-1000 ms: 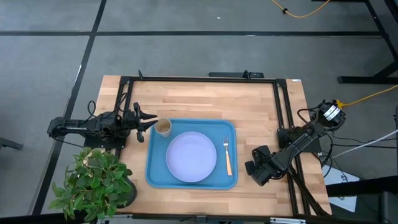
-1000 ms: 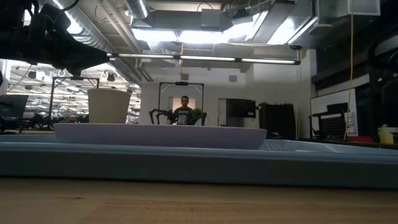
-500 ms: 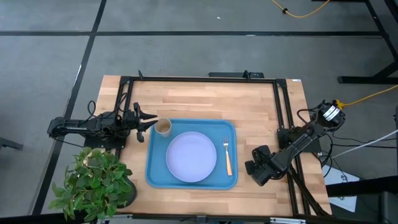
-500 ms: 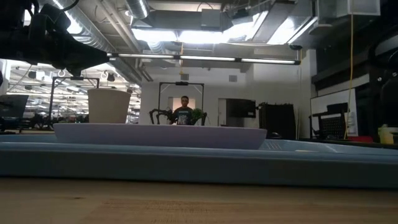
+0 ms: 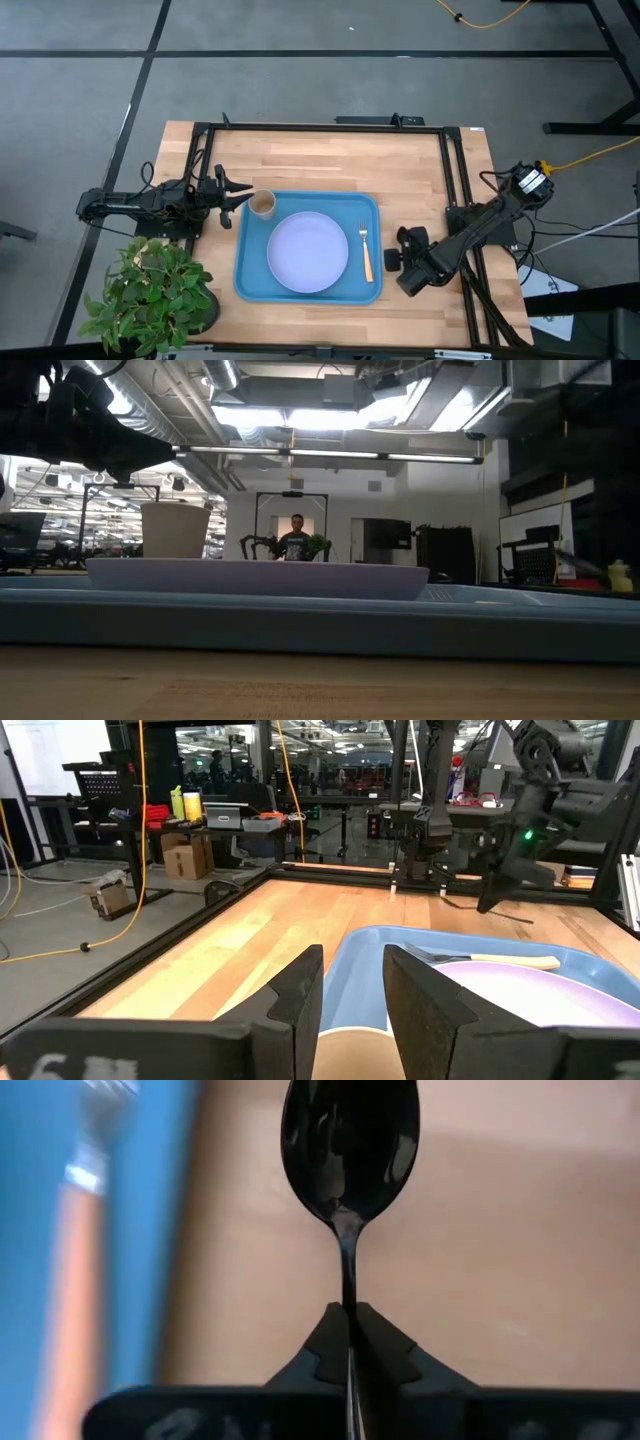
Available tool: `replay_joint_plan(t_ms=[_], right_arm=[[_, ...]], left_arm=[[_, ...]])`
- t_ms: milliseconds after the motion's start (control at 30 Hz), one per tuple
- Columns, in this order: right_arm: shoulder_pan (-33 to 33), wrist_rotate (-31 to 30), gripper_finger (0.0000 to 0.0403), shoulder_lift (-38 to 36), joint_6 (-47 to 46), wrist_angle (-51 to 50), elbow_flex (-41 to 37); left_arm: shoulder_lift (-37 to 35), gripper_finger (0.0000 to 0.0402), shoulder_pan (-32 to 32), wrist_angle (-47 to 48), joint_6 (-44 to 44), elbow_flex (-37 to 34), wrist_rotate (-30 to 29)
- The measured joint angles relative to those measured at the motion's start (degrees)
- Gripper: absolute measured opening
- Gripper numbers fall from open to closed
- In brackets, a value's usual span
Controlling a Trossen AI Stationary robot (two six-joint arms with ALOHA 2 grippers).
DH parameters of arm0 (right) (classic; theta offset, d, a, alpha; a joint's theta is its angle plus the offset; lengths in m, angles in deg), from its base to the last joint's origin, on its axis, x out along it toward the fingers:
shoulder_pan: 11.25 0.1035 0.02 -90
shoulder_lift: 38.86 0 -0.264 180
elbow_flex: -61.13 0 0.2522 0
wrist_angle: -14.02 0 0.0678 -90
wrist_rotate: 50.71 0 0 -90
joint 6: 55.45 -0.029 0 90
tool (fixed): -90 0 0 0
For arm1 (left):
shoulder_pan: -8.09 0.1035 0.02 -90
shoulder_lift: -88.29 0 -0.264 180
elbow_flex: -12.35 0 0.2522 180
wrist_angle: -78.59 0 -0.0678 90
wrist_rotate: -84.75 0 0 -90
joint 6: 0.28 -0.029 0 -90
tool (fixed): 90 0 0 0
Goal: Pick and place plate/cup/fork/spoon on tray
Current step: Put the black spoon on the blue tray to the right of the purple plate
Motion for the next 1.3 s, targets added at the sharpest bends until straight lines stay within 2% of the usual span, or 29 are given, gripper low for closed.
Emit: replay_joint_plan(t_ms=[200, 367, 533, 800, 933, 1300], right_arm=[[-3.7, -8.3, 0.0004, -0.1, 2.2, -1.5, 6.1], [-9.0, -9.3, 0.0003, 0.0, 8.6, 4.3, 8.6], [-14.1, -6.4, 0.0002, 3.2, 13.6, 13.2, 8.7], [-17.0, -0.7, 0.0002, 8.9, 13.9, 23.9, 8.7], [-17.4, 2.3, 0.0002, 10.6, 14.3, 25.7, 8.7], [-17.4, 2.5, 0.0025, 13.0, 15.6, 25.9, 8.7]], left_arm=[[0.0, 0.0101, 0.0, 0.0, 0.0, 0.0, 0.0], [0.0, 0.0101, 0.0, 0.0, 0.0, 0.0, 0.0], [0.0, 0.0101, 0.0, 0.0, 0.0, 0.0, 0.0], [0.0, 0.0101, 0.0, 0.0, 0.0, 0.0, 0.0], [0.0, 0.0101, 0.0, 0.0, 0.0, 0.0, 0.0], [0.0, 0.0101, 0.0, 0.0, 0.0, 0.0, 0.0]])
